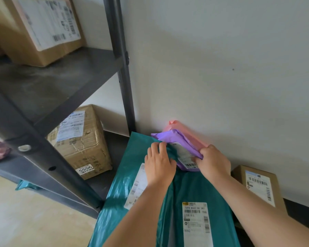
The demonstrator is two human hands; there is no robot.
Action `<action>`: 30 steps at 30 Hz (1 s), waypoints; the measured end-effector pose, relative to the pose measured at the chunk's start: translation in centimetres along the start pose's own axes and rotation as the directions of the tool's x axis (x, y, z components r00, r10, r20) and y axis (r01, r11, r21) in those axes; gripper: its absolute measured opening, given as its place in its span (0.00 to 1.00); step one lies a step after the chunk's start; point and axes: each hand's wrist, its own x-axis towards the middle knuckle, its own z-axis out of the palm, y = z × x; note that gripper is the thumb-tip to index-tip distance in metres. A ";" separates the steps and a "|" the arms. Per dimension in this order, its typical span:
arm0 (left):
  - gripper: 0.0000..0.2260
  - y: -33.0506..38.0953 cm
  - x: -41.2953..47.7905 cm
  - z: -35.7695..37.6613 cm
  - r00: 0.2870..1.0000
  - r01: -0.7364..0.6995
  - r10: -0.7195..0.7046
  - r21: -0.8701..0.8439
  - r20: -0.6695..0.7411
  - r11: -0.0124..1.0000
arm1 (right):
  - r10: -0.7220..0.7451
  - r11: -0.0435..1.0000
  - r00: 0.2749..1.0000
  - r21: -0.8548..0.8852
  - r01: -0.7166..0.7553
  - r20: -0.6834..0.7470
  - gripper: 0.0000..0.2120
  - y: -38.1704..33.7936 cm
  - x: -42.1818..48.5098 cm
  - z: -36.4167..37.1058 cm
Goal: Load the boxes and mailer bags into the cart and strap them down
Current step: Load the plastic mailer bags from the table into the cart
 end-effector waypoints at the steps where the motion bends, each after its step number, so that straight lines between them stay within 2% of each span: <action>1: 0.21 0.1 0.0 0.0 1.000 0.001 -0.001 -0.002 0.000 1.000 | -0.010 1.000 1.000 0.003 0.010 -0.021 0.10 0.1 -0.1 0.0; 5: 0.21 0.5 0.0 -0.1 1.000 0.016 -0.016 0.000 0.025 1.000 | -0.018 0.999 0.993 0.040 0.023 -0.120 0.09 0.5 -0.7 -0.4; 15: 0.24 1.8 -0.3 -0.4 0.998 0.038 -0.036 -0.036 0.052 0.999 | 0.145 0.974 0.916 0.216 -0.067 -0.373 0.08 2.5 -1.6 -2.3; 18: 0.25 2.5 -0.2 -0.3 0.998 0.017 -0.015 -0.040 0.061 0.999 | 0.159 0.974 0.904 0.213 -0.077 -0.397 0.07 3.0 -1.9 -2.5; 22: 0.21 3.6 -0.1 0.0 0.999 -0.032 0.033 -0.031 0.038 0.999 | 0.172 0.970 0.901 0.226 -0.085 -0.399 0.07 3.8 -2.3 -2.9; 30: 0.20 8.3 -1.1 1.8 0.987 -0.151 0.161 -0.248 0.019 0.957 | 0.280 0.937 0.879 0.310 -0.162 -0.385 0.06 7.6 -4.0 -4.0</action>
